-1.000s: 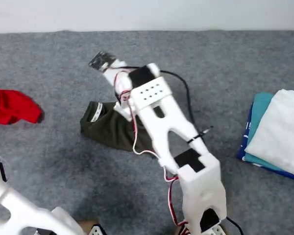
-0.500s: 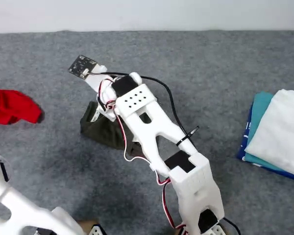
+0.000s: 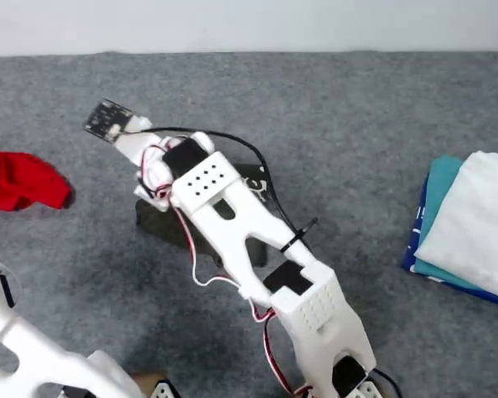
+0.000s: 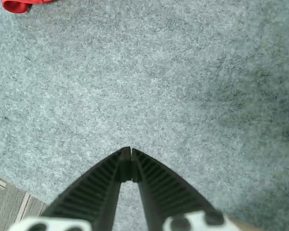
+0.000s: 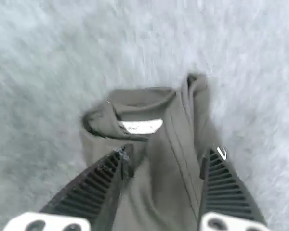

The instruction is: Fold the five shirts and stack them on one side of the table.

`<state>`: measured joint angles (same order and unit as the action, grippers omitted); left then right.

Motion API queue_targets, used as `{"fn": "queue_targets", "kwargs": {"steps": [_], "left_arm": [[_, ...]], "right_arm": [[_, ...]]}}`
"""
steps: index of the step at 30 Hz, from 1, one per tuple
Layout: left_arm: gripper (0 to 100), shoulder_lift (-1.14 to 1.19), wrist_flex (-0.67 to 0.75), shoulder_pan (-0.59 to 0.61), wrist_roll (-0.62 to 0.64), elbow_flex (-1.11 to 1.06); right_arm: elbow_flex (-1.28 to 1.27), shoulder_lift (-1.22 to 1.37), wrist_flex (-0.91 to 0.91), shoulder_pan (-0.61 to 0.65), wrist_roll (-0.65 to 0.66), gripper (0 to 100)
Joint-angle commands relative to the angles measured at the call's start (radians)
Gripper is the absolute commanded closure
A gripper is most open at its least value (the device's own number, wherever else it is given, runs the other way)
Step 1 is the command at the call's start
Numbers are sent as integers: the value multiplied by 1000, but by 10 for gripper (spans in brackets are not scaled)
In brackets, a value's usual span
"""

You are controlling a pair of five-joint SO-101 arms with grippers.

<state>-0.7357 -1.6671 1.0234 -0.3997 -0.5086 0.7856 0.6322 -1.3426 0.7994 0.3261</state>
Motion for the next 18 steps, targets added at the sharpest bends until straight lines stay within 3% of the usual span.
{"fn": "queue_targets", "kwargs": {"steps": [1, 4, 12, 18], "left_arm": [[993, -20, 21, -6, 8, -1], [993, -20, 21, -6, 8, -1], [993, -20, 21, -8, 9, -1], [993, -20, 41, 0, 6, -2]], "right_arm": [[155, -7, -88, 7, 49, 877], [183, -5, -171, -47, 141, 998], [181, 82, -323, -305, 187, 988], [186, 214, -407, -320, 221, 988]]}}
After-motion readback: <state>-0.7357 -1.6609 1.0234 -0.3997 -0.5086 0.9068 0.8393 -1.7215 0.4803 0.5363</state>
